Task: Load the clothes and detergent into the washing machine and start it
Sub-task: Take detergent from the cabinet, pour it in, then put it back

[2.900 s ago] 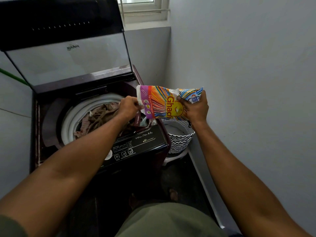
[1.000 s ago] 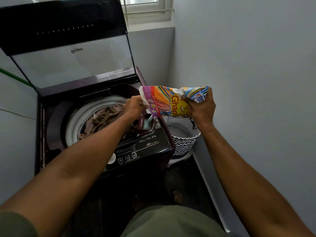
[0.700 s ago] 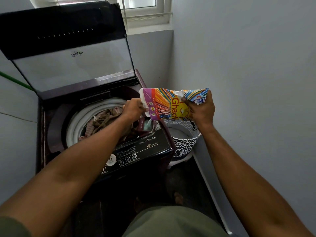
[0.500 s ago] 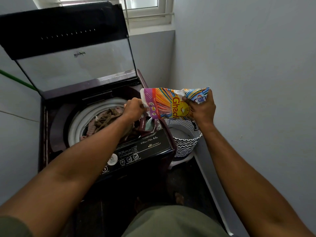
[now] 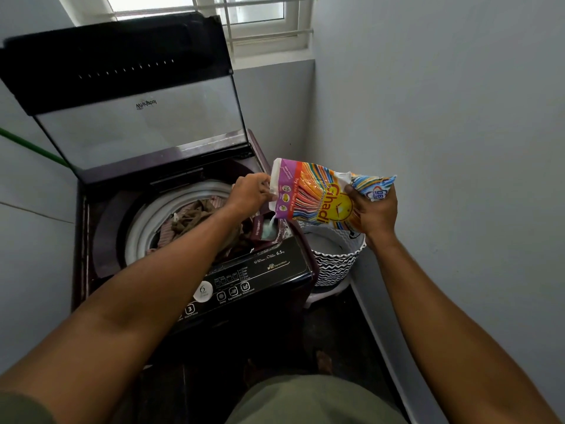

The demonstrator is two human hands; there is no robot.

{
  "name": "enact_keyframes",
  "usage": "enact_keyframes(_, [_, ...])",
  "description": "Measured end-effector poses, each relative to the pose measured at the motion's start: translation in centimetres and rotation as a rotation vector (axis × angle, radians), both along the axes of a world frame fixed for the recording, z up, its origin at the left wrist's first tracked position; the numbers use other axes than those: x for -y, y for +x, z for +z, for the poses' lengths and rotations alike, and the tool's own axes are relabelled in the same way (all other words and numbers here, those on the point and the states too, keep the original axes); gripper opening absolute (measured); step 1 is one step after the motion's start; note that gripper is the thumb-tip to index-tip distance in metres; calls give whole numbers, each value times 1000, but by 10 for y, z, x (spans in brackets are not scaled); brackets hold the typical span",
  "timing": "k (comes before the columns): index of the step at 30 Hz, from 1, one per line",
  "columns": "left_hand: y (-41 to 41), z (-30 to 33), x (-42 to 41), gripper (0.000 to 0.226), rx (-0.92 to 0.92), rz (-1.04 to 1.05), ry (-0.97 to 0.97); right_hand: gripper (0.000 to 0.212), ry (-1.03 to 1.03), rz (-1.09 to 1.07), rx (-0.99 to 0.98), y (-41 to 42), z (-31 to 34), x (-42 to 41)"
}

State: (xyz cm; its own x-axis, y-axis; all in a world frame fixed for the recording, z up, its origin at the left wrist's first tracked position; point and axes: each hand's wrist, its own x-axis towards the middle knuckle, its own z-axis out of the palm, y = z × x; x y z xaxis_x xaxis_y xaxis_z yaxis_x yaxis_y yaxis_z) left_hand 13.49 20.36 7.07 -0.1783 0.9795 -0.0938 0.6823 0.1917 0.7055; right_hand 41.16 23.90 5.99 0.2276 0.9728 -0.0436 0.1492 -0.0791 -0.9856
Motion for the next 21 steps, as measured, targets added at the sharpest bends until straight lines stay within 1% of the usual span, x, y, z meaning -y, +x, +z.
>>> enact_keyframes(2, [3, 5, -1, 28, -4, -19, 12, 77, -32, -1, -51, 4, -5, 0])
enact_keyframes(6, [7, 23, -7, 42, 9, -69, 47, 51, -60, -12, -236, 4, -6, 5])
enact_keyframes(9, [7, 43, -15, 42, 0, -148, 44, 36, -97, -31, -404, 2, -11, 7])
enact_keyframes(12, [9, 66, -22, 42, 3, -206, 76, 24, -179, -29, -512, -3, -21, 6])
enact_keyframes(13, [10, 73, -24, 40, 1, -215, 93, 28, -209, -31, -547, -6, -23, 6])
enact_keyframes(14, [11, 80, -26, 37, -2, -217, 115, 40, -242, -25, -573, -8, -30, 4])
enact_keyframes(16, [12, 91, -29, 32, -29, -201, 177, 75, -339, 3, -640, -12, -49, -4])
enact_keyframes(17, [11, 96, -31, 30, -48, -184, 210, 86, -382, 38, -683, -15, -62, -9])
enact_keyframes(18, [11, 100, -33, 28, -70, -162, 243, 87, -404, 64, -721, -20, -70, -12])
enact_keyframes(20, [10, 107, -33, 24, -134, -123, 327, 82, -443, 109, -745, -37, -49, -4])
enact_keyframes(21, [8, 110, -33, 24, -177, -109, 386, 84, -466, 160, -766, -46, -39, 1])
